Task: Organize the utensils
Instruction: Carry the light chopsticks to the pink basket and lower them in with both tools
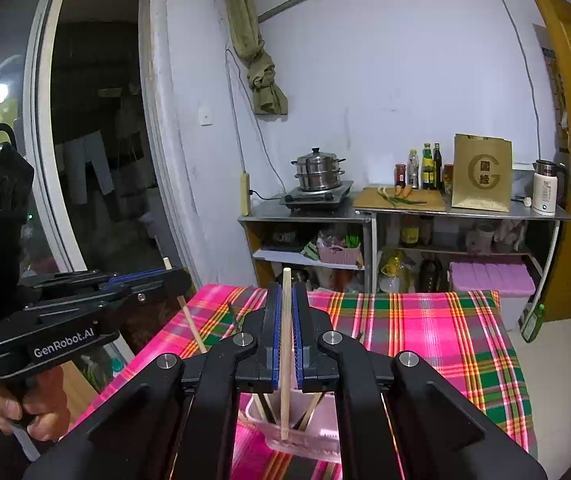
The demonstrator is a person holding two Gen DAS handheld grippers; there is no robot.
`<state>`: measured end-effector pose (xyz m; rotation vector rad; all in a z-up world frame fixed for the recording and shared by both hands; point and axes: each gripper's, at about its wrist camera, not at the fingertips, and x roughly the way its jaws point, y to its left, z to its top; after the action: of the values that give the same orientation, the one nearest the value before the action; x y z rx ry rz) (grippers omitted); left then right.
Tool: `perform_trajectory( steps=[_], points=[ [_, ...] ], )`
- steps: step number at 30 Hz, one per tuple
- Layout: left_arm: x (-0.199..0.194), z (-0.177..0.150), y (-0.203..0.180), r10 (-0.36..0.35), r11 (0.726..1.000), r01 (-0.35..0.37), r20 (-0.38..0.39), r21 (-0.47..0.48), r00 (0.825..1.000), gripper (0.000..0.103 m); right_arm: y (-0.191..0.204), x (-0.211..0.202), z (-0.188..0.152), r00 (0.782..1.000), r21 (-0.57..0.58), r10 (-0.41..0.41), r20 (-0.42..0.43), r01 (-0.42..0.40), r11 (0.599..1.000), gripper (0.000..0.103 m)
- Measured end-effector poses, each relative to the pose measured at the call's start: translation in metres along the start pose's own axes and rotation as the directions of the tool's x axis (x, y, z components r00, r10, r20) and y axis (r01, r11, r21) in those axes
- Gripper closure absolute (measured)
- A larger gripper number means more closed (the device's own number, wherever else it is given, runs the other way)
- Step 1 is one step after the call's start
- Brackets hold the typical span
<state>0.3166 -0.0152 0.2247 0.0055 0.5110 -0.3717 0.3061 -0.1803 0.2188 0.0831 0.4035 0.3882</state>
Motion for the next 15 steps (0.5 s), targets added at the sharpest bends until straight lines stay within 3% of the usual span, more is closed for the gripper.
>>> perform_trajectory(
  steps=[15],
  points=[
    [0.043, -0.022, 0.006, -0.03, 1.0, 0.03, -0.037, -0.006, 0.999, 0.098, -0.019, 0.046, -0.029, 0.998, 0.037, -0.001, -0.063, 0.003, 0.999, 0.098]
  ],
)
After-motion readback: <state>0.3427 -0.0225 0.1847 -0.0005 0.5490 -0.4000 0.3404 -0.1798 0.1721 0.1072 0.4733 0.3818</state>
